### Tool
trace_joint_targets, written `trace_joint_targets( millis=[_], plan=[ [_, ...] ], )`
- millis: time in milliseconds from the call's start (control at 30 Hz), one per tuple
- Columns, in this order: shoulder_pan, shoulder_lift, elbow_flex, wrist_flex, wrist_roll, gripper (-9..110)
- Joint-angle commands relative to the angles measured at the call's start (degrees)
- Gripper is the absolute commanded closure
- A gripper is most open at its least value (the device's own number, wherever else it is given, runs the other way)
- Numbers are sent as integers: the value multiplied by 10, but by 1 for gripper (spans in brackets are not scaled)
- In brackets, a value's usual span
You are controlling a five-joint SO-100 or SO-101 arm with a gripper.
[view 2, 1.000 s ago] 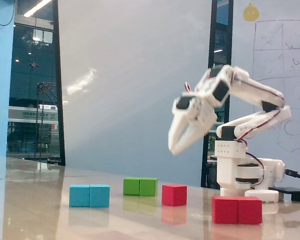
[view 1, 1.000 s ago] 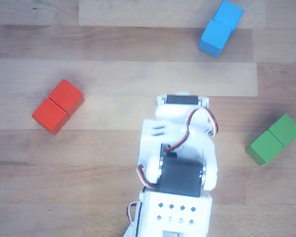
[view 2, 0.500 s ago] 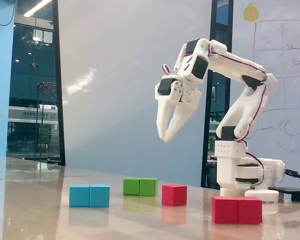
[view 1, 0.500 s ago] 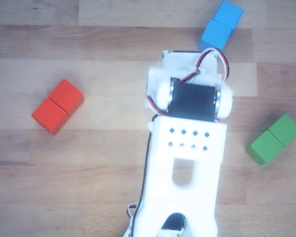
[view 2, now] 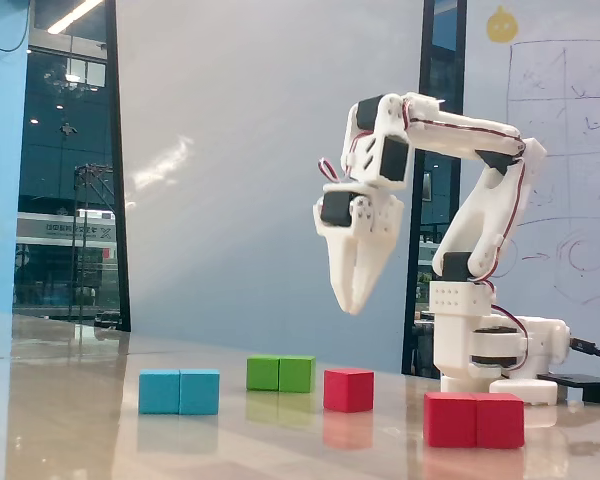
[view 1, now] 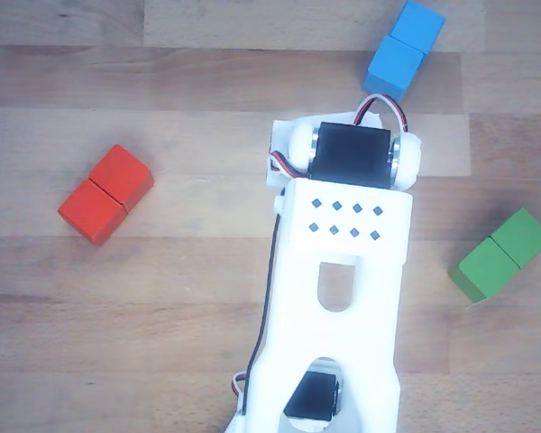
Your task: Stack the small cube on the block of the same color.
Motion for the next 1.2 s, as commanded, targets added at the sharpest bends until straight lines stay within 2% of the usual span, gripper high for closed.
trace_joint_targets(
  millis=[0,233,667,1167],
  plan=[
    [-5,4,3,4,-11,101],
    [-7,-11,4,4,-23,99],
    [-7,-40,42,-43,-40,80],
    [-1,-72,47,-58,-47,75]
  ],
)
